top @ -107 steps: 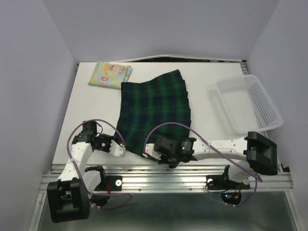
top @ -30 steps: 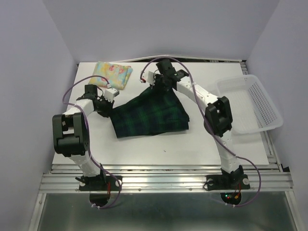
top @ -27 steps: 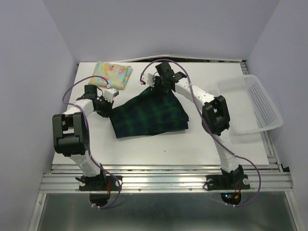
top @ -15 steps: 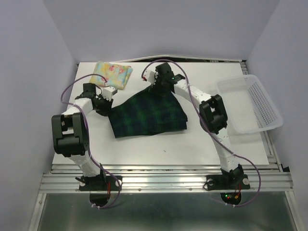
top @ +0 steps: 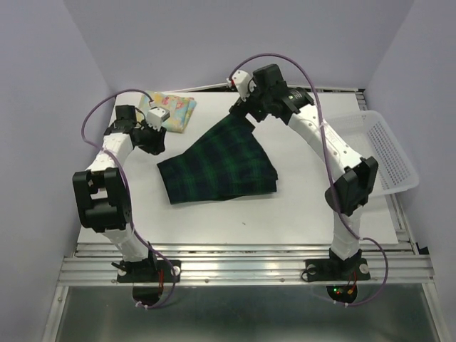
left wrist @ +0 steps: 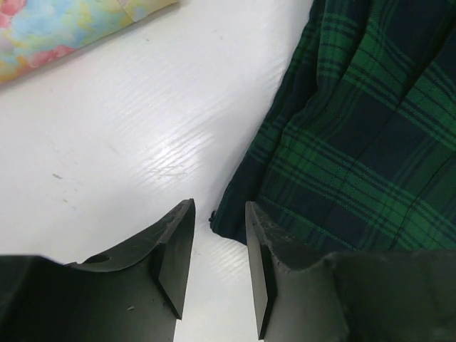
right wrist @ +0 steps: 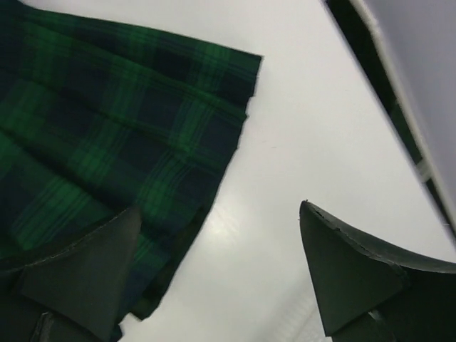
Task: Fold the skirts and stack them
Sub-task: Fold the skirt
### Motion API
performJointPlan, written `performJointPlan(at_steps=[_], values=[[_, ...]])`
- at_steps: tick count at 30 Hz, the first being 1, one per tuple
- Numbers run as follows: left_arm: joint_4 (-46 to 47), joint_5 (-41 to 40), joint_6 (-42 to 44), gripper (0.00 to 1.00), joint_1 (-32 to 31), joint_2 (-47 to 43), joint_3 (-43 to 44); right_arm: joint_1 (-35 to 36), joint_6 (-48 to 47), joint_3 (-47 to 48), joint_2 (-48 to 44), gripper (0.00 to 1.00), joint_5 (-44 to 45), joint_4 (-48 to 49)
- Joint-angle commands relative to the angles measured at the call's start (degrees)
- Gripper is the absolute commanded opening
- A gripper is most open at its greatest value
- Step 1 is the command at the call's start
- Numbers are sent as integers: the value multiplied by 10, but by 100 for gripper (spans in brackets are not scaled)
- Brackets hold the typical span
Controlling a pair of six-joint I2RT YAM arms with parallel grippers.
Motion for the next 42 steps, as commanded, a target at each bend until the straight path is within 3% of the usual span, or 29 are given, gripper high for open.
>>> performJointPlan(at_steps=[1,5,8,10,13,20,23,26,27,30,34,38,42], values=[[-42,49,7,46,4,32,17,-3,100,-66,-23,96,-120,-102],[-52,45,6,46,4,67,10,-3,121,-200,-39,82,-161,-71],[-39,21,16,41,4,67,-23,-3,103,-249,-27,73,-138,-47],[-35,10,21,29,4,60,-49,-3,93,-287,-13,71,-103,-17],[-38,-5,37,19,4,46,-81,-15,61,-319,20,68,-53,30],[-74,-1,64,12,-9,-18,-154,-89,-8,-240,131,64,44,79],[-119,52,103,17,-17,-59,-176,-116,-50,-155,180,63,80,92],[-159,106,157,31,-33,-123,-188,-122,-94,-94,222,65,117,122],[-152,110,155,39,-34,-142,-192,-122,-102,-64,227,66,121,134],[-71,123,120,46,-34,-222,-202,-117,-106,0,227,71,119,182],[11,90,31,47,-34,-208,-201,-99,-61,70,200,73,74,142],[33,127,-17,45,-34,-130,-166,-77,-35,6,115,75,16,113],[117,178,20,57,-45,-131,-181,-70,5,-55,37,73,-72,70]])
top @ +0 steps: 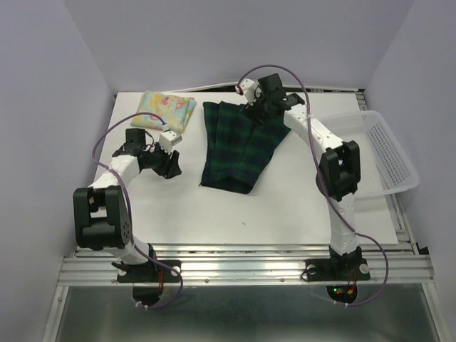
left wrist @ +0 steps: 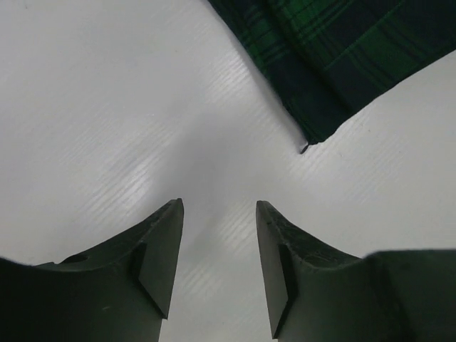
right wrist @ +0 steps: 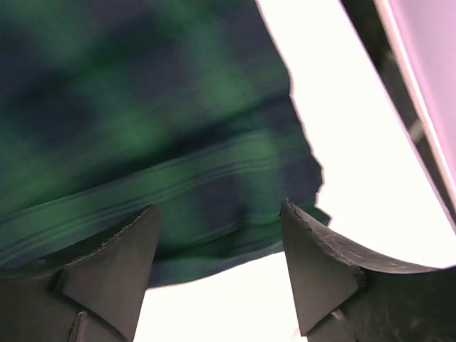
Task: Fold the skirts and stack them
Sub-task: Fold the skirt
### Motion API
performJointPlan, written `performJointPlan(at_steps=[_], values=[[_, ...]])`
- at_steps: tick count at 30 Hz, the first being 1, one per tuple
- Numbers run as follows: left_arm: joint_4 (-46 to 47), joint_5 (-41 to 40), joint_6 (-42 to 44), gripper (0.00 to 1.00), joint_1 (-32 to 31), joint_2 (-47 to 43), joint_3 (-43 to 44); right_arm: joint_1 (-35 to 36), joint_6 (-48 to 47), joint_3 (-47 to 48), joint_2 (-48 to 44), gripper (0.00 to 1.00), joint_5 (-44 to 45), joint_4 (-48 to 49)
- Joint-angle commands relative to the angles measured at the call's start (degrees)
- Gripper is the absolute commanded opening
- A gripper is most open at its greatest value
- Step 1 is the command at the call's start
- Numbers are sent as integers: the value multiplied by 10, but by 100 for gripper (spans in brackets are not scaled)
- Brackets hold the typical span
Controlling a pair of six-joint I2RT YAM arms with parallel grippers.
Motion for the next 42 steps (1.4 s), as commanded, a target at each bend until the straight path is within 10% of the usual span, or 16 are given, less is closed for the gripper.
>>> performJointPlan(at_steps=[1,7,14,24,42], values=[[98,57,25,59,-17,-33,-7,14,72,-28,-98,69,-156,-63],[122,23,103,68,-45,-35,-13,60,93,-151,-192,64,-313,-101],[46,87,-12,45,-54,89,40,179,26,-318,-239,64,-168,35],[72,248,-168,42,-59,160,17,232,3,-401,-204,68,-92,183],[165,197,-280,34,-63,236,-4,254,-119,-472,-194,70,-61,219]])
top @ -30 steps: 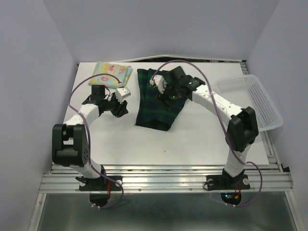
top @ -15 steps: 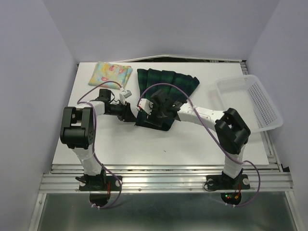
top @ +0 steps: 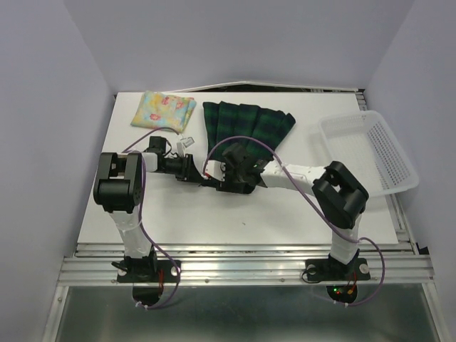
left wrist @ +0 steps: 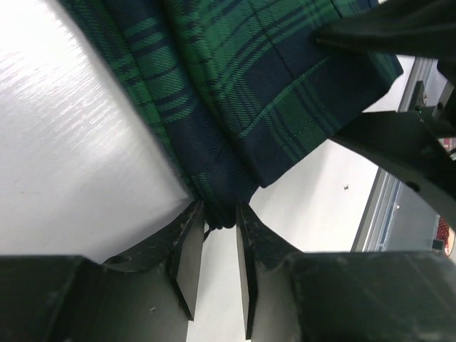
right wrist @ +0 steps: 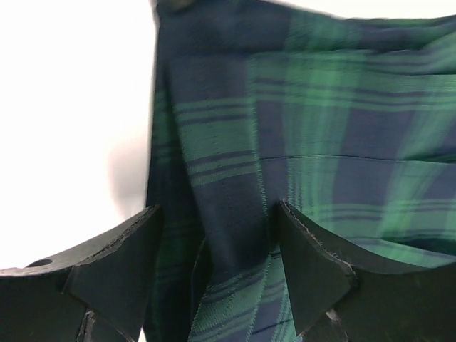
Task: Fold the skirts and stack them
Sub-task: Fold the skirt
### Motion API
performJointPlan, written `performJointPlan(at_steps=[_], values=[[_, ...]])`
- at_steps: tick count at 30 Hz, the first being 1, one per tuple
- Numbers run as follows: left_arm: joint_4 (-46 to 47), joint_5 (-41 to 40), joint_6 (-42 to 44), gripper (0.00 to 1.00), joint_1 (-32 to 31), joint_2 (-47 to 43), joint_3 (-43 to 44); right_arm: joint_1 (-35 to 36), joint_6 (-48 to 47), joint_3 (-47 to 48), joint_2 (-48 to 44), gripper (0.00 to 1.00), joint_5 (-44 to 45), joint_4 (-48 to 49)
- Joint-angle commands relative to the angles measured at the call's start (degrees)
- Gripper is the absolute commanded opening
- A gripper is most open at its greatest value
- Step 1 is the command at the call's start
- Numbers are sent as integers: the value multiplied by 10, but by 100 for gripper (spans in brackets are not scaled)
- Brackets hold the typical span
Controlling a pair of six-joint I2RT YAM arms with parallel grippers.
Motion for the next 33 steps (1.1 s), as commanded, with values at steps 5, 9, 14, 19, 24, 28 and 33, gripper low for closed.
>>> performJointPlan(at_steps=[5,9,14,19,24,28,33], values=[[40,-25,-55,31,-4,23,-17,17,-57,-35,20,61,47,77],[41,-42,-59,28,-4,24,-22,17,-22,-23,24,45,76,93],[41,-45,-66,26,-4,34,-19,17,5,7,19,46,68,59],[41,-52,-75,23,-7,36,-19,17,14,10,14,14,67,51],[57,-56,-86,23,-9,37,-22,17,73,36,17,1,55,50],[60,-56,-94,22,-9,42,-24,17,109,49,27,1,55,51],[61,-57,-100,21,-9,43,-25,17,132,43,38,1,29,51]])
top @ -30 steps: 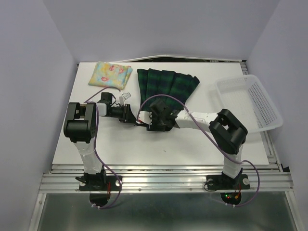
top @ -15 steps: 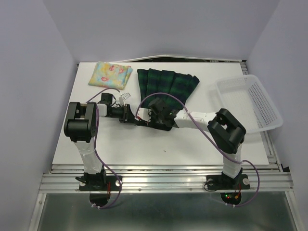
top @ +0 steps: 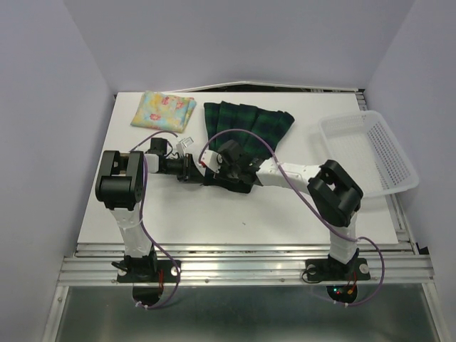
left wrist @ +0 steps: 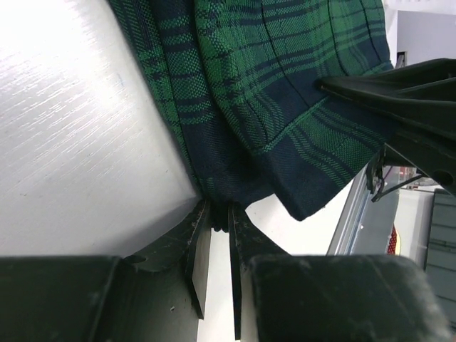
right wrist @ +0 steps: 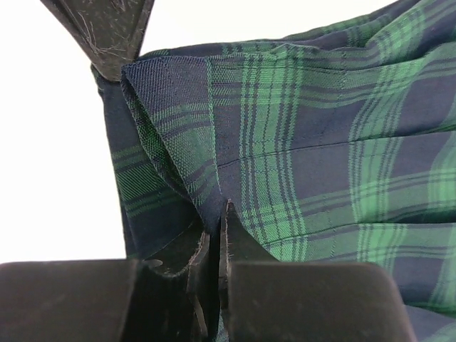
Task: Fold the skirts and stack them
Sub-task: Fold the skirt
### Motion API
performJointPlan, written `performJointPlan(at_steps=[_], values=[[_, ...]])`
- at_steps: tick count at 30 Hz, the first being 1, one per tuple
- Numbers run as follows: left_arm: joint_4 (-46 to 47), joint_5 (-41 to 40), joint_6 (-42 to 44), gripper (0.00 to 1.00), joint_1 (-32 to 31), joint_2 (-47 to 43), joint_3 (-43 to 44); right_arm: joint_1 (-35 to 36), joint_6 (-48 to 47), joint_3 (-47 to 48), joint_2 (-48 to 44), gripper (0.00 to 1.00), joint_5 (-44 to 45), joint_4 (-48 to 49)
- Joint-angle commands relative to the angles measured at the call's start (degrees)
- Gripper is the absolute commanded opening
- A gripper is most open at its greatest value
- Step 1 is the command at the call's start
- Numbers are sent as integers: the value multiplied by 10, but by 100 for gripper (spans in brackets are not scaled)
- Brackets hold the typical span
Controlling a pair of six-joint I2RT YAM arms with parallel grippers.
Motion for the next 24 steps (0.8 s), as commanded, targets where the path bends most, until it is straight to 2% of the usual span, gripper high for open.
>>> performJointPlan(at_steps=[1,8,10,11,14,18,22,24], values=[[5,-55,13,21,-6,16,-18,6,43,16,17,1,-32,12],[-9,-52,22,21,2,-5,-22,6,45,-3,57,1,-33,15],[-23,-49,27,30,23,-34,-33,6,48,-14,62,1,-32,21],[-23,-26,31,32,58,-69,-49,6,51,-19,67,1,-34,23],[-62,8,54,36,82,-132,-51,6,58,-36,68,1,-35,38],[-54,21,19,35,48,-152,-52,6,62,-48,67,1,-37,51],[57,24,-79,32,10,-131,-73,6,64,-51,68,1,-34,56],[76,21,-98,31,-2,-115,-70,6,65,-55,65,1,-33,56]])
